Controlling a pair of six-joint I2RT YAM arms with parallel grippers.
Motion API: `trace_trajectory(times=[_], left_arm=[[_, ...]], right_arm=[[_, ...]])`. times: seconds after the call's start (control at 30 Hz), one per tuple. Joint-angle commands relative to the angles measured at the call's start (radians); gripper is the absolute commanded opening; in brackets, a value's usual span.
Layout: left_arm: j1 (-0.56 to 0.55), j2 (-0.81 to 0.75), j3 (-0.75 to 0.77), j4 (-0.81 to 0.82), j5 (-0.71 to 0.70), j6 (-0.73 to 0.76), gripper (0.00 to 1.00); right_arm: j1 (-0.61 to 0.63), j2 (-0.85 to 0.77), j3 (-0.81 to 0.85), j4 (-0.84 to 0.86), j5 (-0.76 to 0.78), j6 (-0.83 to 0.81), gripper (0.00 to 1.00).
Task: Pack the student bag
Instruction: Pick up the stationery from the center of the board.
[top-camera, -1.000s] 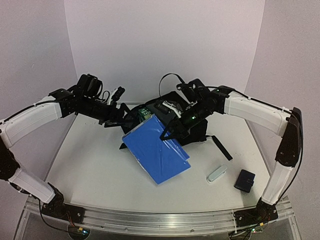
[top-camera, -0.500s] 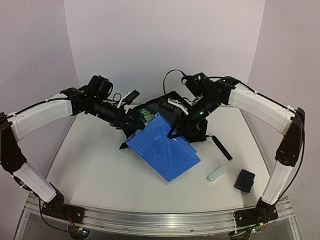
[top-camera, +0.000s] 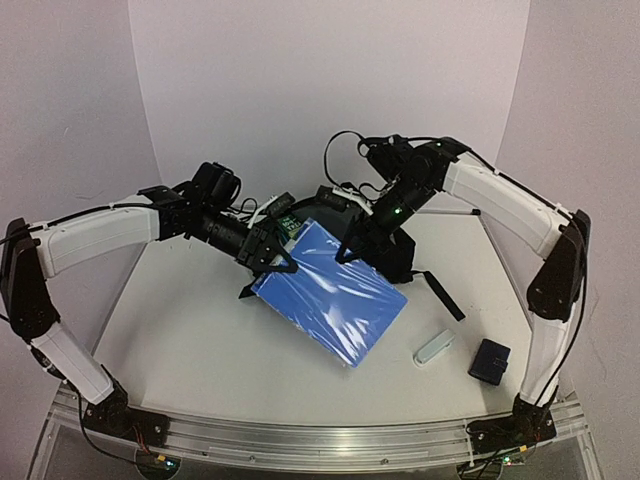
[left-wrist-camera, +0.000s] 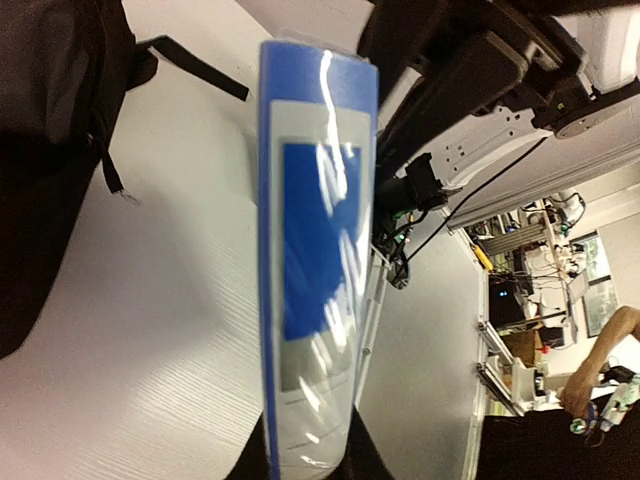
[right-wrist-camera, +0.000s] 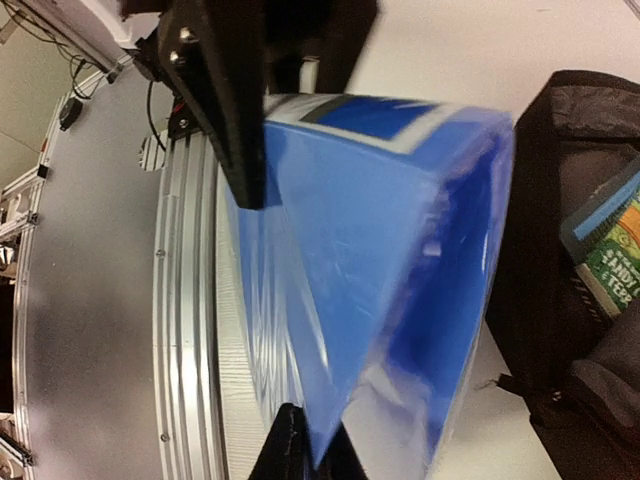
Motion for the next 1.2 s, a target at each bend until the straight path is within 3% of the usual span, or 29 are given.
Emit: trace_trajectory(times=[0.0,0.13,0.23,0.33,0.6,0.73,0.87,1.17], left_arm=[[0.043,-0.066,-0.047,0.191,-0.027,-0.189,0.01],[0.090,-0.077,-0.063,0.312,-0.058,-0.350,0.00],[0.133,-0.073,-0.034,0.325,-0.121,-0.435,0.00],[0.207,-0.076,-0.027,0.374,-0.165,-0.554,0.00],[0.368,-0.149,-0.062,0.462,-0.359,-0.822,0.00],[0.395,-0.228,-0.097,0.383,-0.513,-0.841,0.00],[0.400,-0.303,-0.149,0.332,-0.624,-0.860,0.00],[0.400,-0.446,-0.288,0.323,-0.701,-0.936,0.00]], right_arm=[[-0.044,0.058,0.150,0.002,-0.003,0.106,0.16],[-0.114,0.120,0.266,0.058,0.028,0.250,0.41],[-0.176,0.138,0.305,0.183,0.077,0.402,0.68],[-0.219,0.140,0.326,0.297,0.162,0.501,0.79],[-0.214,0.201,0.320,0.441,0.352,0.523,0.81],[-0.173,0.254,0.324,0.443,0.391,0.522,0.79],[-0.086,0.315,0.315,0.450,0.539,0.476,0.77],[-0.024,0.494,0.339,0.463,0.771,0.443,0.74]])
